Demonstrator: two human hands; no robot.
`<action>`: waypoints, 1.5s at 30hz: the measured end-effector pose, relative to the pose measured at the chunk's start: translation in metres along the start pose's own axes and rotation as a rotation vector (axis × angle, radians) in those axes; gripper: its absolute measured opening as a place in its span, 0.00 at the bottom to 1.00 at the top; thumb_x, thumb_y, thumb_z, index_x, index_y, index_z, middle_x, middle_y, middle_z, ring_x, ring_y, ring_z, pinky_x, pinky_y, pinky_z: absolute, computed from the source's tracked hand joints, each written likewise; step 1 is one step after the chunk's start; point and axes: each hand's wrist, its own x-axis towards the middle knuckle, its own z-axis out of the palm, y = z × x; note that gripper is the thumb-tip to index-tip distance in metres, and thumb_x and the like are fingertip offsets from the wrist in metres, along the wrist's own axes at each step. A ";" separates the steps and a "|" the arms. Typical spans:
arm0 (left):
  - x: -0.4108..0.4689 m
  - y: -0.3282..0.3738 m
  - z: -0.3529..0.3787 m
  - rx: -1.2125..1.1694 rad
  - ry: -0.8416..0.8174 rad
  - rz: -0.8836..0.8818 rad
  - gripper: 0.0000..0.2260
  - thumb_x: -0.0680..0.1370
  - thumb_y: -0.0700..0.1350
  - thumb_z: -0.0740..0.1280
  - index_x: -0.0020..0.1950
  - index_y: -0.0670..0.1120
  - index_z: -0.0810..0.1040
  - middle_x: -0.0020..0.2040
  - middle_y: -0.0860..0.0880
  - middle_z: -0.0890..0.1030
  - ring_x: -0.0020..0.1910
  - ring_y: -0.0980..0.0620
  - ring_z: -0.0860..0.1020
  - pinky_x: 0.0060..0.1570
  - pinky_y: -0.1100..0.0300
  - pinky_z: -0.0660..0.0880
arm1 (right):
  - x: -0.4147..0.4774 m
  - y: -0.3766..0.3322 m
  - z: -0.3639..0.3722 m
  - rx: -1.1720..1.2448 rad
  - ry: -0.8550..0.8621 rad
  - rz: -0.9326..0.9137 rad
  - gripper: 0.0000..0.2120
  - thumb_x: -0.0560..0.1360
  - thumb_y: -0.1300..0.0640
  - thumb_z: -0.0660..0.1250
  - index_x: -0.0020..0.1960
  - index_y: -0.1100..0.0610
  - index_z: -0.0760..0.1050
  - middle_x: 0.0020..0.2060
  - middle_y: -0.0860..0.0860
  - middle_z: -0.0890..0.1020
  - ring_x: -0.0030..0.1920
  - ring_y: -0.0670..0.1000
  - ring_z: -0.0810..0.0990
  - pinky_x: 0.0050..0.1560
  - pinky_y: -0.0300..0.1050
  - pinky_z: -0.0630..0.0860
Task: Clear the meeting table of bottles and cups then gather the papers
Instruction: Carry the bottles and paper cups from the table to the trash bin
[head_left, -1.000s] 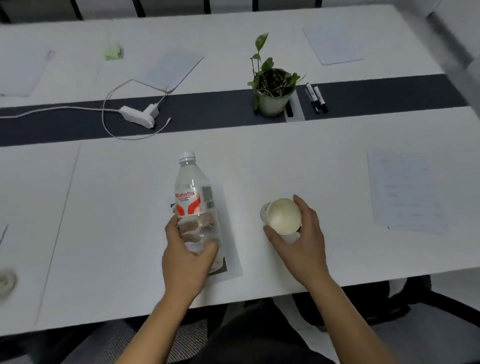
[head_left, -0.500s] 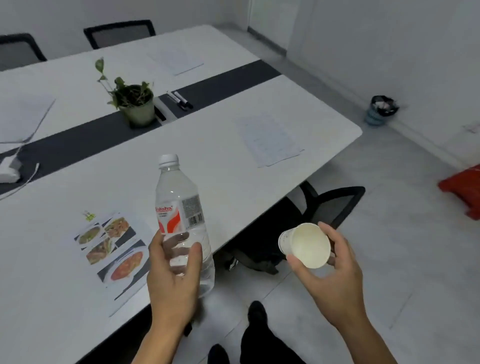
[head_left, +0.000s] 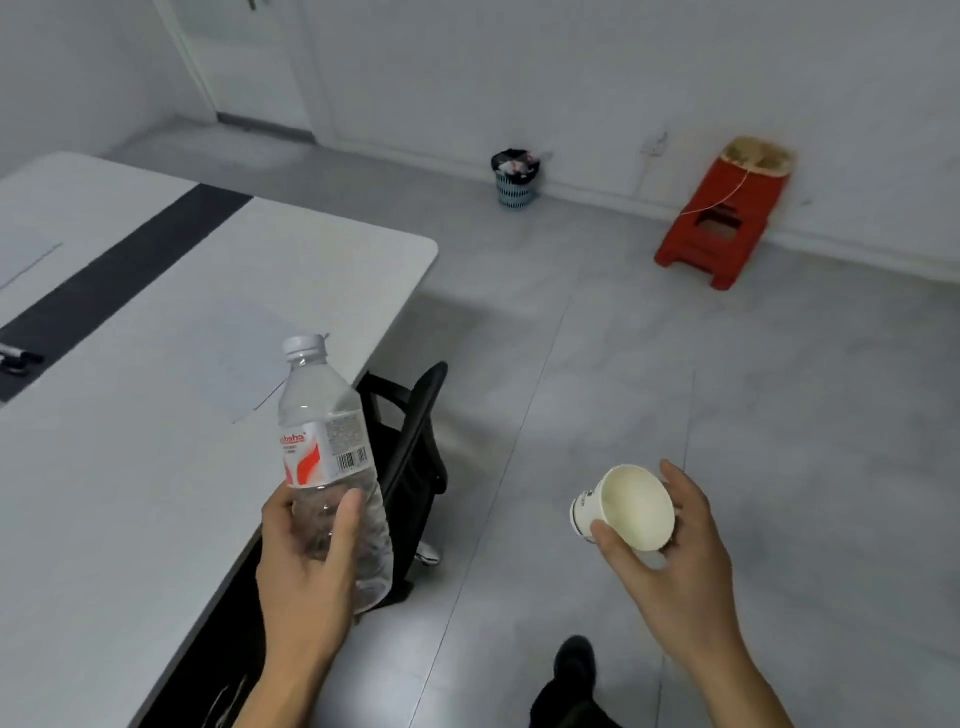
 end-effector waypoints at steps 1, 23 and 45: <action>0.005 0.009 0.025 0.012 -0.001 0.013 0.20 0.70 0.66 0.71 0.58 0.63 0.71 0.50 0.54 0.83 0.40 0.57 0.83 0.34 0.64 0.78 | 0.021 0.006 -0.012 0.006 0.010 0.008 0.40 0.64 0.46 0.80 0.71 0.39 0.65 0.63 0.39 0.75 0.60 0.44 0.78 0.59 0.44 0.76; 0.291 0.087 0.353 -0.044 0.042 0.042 0.27 0.71 0.67 0.66 0.67 0.58 0.71 0.53 0.55 0.82 0.51 0.53 0.82 0.53 0.43 0.79 | 0.472 -0.032 0.006 -0.062 -0.077 -0.063 0.44 0.61 0.38 0.79 0.73 0.39 0.64 0.65 0.38 0.74 0.62 0.41 0.76 0.60 0.40 0.73; 0.698 0.233 0.741 0.046 0.031 0.137 0.21 0.71 0.63 0.67 0.59 0.54 0.73 0.49 0.53 0.83 0.47 0.48 0.83 0.42 0.53 0.80 | 1.061 -0.075 0.041 -0.003 -0.049 -0.135 0.40 0.62 0.34 0.74 0.70 0.44 0.68 0.60 0.34 0.74 0.59 0.36 0.73 0.53 0.40 0.77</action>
